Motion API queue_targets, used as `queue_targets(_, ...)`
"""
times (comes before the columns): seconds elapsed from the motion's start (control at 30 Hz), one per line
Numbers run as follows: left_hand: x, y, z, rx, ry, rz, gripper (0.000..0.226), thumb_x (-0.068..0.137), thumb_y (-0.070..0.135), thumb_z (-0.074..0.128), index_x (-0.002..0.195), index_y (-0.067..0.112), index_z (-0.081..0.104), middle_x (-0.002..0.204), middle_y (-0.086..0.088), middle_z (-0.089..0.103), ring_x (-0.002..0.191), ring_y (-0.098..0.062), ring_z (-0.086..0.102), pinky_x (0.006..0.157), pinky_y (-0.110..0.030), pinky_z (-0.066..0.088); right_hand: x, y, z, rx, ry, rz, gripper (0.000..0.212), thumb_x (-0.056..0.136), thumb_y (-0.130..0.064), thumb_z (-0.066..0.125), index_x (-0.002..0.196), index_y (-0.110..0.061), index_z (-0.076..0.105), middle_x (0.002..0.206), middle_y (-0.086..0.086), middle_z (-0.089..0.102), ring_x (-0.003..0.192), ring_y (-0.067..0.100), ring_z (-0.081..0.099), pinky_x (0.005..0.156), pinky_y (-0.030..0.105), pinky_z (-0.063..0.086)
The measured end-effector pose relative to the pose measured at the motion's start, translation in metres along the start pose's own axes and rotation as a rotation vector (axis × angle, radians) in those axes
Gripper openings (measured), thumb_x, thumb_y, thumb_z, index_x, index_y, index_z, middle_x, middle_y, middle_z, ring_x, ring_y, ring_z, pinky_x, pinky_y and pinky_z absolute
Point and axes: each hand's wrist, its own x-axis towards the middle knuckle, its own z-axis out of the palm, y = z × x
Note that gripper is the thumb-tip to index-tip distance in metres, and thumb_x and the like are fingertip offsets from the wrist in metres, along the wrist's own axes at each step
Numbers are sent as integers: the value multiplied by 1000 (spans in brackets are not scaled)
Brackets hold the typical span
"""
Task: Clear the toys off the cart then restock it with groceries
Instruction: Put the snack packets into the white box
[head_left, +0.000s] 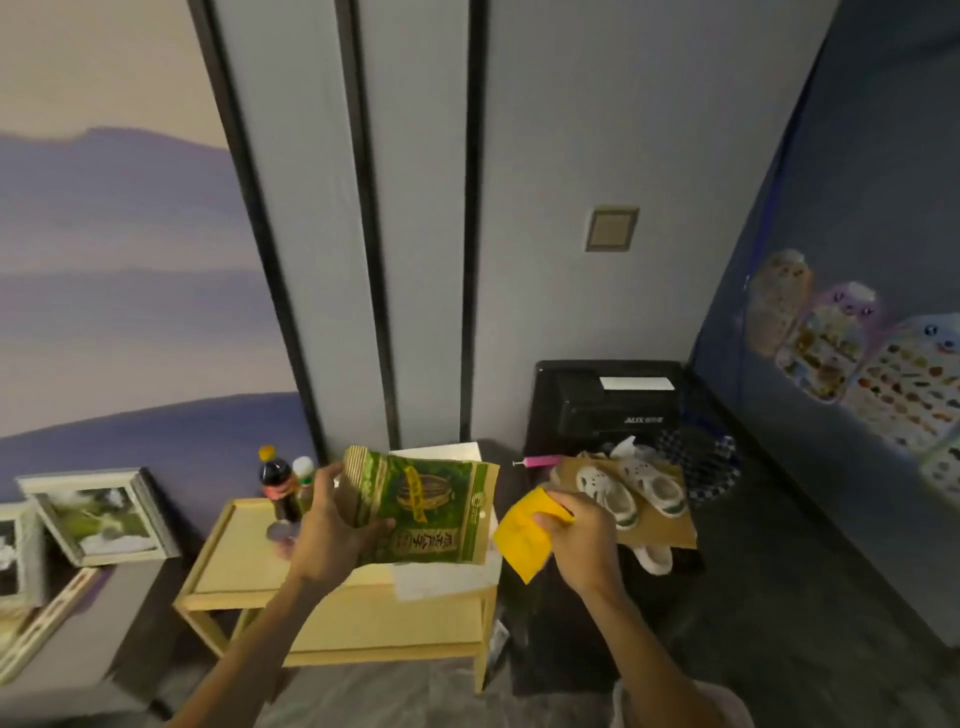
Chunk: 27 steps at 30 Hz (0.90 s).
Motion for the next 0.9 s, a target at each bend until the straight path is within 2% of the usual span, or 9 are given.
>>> queue_targets(0.1,30,-13,-26,35,-45,-20,85,77,2,92,139,30,41,125,0,71,115,-21,72,73,-30,66,19,-20,35,26,-11,22,44,89,-12,84,132,-12,74,128,2,75,119,17,67,103,32,53)
queue_targets(0.2,55,-23,-35,108,-66,-40,84,77,6,93,136,37,41,125,3,70,113,-22,73,74,-39,68,36,-28,61,30,-17,39,44,91,-15,83,133,-15,73,128,0,74,120,16,67,103,34,55)
queue_targets(0.4,121,-34,-16,295,-144,-39,90,79,19,94,140,42,32,115,12,66,100,-13,70,71,-30,64,85,-15,98,-26,-101,38,39,93,-16,81,131,-20,73,124,-5,73,114,9,64,92,7,44)
queue_targets(0.47,148,-39,-5,364,-178,-43,92,81,22,93,145,40,29,113,10,68,95,-12,71,71,-32,65,106,-4,107,-46,-137,17,37,93,-14,81,129,-17,74,119,-10,71,110,7,63,91,10,47)
queue_targets(0.53,176,-43,8,434,-228,-59,90,83,20,90,145,38,28,111,10,67,90,-9,69,64,-22,59,129,11,120,-38,-185,8,36,93,-13,80,129,-19,74,115,-15,66,109,8,64,89,9,46)
queue_targets(0.6,204,-48,20,503,-279,-77,88,84,19,89,144,40,28,107,12,65,87,-8,67,61,-19,54,150,29,135,-19,-244,5,36,93,-13,79,125,-28,71,113,-16,66,107,11,65,92,20,53)
queue_targets(0.7,243,-59,33,592,-367,-128,93,79,24,93,142,44,28,106,5,69,92,-17,72,72,-35,64,179,54,160,12,-368,8,36,94,-15,77,121,-36,66,117,-17,66,111,13,66,100,37,57)
queue_targets(0.83,284,-89,49,747,-538,-104,108,68,33,100,149,36,28,108,1,73,96,-20,73,83,-40,61,201,83,191,-16,-537,16,46,92,-11,77,134,-27,70,137,-14,63,128,9,58,112,26,45)
queue_targets(0.9,299,-104,61,772,-629,-87,106,66,30,100,148,31,32,111,2,73,100,-20,72,83,-37,58,204,102,206,-42,-599,50,50,90,-10,77,136,-28,69,140,-6,65,131,13,56,115,32,43)
